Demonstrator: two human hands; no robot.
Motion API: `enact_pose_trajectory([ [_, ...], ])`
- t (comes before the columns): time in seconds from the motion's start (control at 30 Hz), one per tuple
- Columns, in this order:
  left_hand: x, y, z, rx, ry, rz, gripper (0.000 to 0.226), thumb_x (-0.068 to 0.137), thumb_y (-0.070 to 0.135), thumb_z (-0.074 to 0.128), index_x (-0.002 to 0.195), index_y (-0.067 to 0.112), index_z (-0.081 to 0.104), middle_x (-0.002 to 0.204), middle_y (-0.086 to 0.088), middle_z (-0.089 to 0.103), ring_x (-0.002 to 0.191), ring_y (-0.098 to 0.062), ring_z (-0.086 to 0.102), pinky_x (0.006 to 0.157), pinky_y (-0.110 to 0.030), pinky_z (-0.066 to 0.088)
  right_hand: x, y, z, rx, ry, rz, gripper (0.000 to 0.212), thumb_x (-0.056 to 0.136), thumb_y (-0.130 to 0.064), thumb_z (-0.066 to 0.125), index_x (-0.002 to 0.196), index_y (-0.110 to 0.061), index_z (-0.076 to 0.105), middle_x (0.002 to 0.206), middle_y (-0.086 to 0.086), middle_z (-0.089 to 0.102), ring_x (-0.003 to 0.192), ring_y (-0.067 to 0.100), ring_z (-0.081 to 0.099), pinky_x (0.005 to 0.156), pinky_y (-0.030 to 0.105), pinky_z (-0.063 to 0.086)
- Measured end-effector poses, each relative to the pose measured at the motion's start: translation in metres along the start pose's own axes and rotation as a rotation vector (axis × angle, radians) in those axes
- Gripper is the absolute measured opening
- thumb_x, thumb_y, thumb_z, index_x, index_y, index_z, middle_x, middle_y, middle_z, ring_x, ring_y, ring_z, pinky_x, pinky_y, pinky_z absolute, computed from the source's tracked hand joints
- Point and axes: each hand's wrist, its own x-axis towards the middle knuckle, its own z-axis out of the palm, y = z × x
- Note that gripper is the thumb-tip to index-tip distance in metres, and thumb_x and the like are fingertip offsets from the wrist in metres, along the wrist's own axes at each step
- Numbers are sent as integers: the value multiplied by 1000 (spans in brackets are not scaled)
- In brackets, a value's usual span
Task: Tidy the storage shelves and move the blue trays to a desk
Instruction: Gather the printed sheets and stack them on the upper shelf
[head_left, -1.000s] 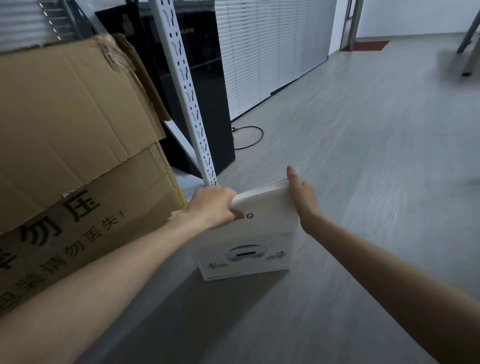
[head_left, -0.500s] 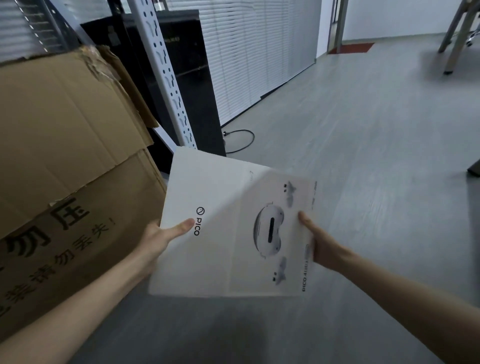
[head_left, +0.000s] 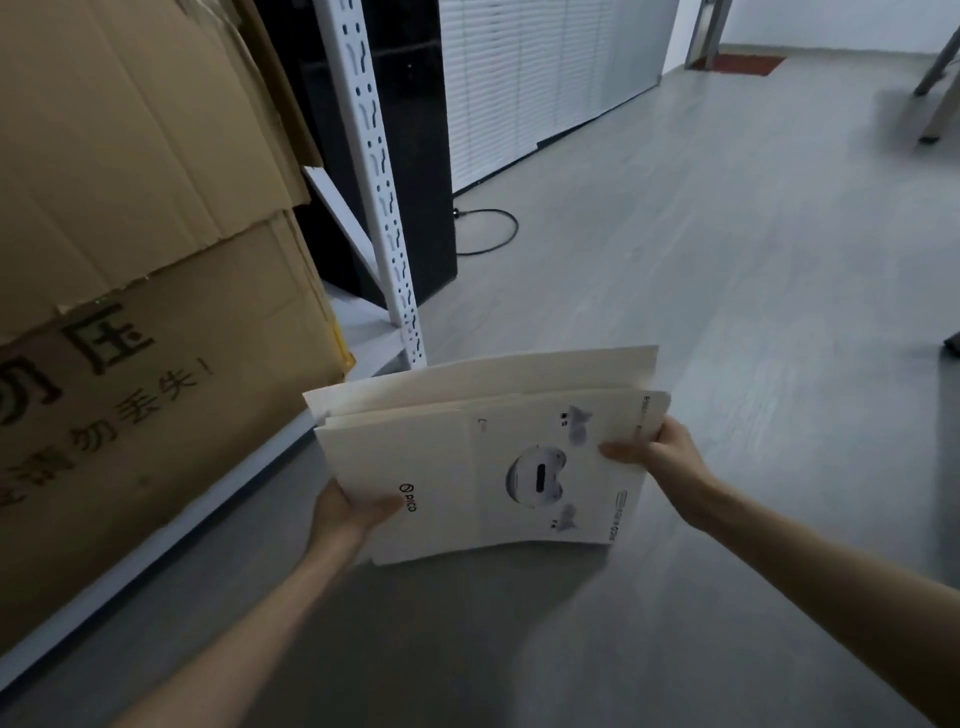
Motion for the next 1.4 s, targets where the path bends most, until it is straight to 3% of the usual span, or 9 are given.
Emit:
enact_pose_trajectory([
  [0.17, 5, 8, -7, -66, -17, -28, 39, 58, 12, 72, 96, 22, 67, 96, -3, 75, 101, -33, 66, 86, -51, 54, -8, 11, 20, -11, 71, 18, 36, 72, 10, 72, 97, -15, 71, 93, 5, 76, 90, 25, 71, 74, 38, 59],
  [0.27, 2, 39, -2, -342, 49, -9, 11, 82, 22, 60, 91, 22, 66, 82, 6, 74, 91, -23, 61, 72, -36, 47, -19, 27, 29, -24, 148, 58, 37, 66, 10, 66, 92, -17, 69, 94, 9, 73, 93, 28, 67, 75, 41, 58],
  [0.4, 4, 78, 4, -314, 192, 90, 53, 88, 64, 54, 98, 13, 65, 88, 0, 67, 80, -15, 61, 70, -29, 46, -27, 29, 35, 22, 241, 60, 37, 72, 14, 55, 100, -9, 61, 96, 13, 66, 90, 28, 60, 63, 31, 51],
  [0.63, 6, 89, 18, -261, 415, 43, 42, 82, 49, 68, 79, 12, 48, 71, 3, 45, 63, -11, 40, 57, -28, 32, -18, -35, 35, 158, 357, -128, 54, 82, -50, 65, 124, -21, 45, 108, -9, 54, 98, 3, 52, 75, 20, 41],
  [0.83, -9, 79, 18, -202, 430, 140, 18, 90, 23, 56, 82, 7, 57, 70, 5, 46, 64, -7, 42, 61, -28, 32, -3, -27, 46, 151, 598, -20, 27, 87, -36, 64, 83, -9, 60, 73, -1, 54, 76, 18, 51, 63, 31, 39],
  [0.93, -3, 64, 2, -197, 178, 157, 30, 88, 46, 65, 90, 16, 60, 87, 5, 60, 82, -10, 55, 72, -26, 41, -14, -16, 38, 154, 485, -91, 45, 89, -56, 57, 83, -11, 52, 78, 0, 48, 72, 13, 46, 67, 30, 37],
  [1.0, 10, 52, -18, -189, -59, 118, 66, 69, 64, 76, 111, 16, 63, 109, -3, 68, 103, -19, 62, 88, -33, 48, -27, -7, 30, 34, 365, -168, 56, 83, -66, 54, 96, -12, 54, 89, -1, 55, 79, 10, 54, 70, 25, 42],
  [1.1, 26, 40, -38, -24, -248, 130, 86, 58, 53, 90, 127, 13, 58, 123, -8, 68, 117, -26, 62, 99, -47, 51, -38, 2, 14, -94, 188, -258, 70, 72, -65, 61, 123, -20, 46, 108, -7, 59, 91, -2, 61, 70, 19, 54],
  [1.4, 29, 28, -22, -89, -72, 129, 73, 43, 40, 95, 105, 10, 72, 101, -6, 77, 94, -21, 73, 80, -37, 57, -33, 25, -9, -178, -104, -264, 56, 76, -21, 81, 127, -15, 61, 116, -4, 71, 107, 16, 68, 81, 33, 61],
])
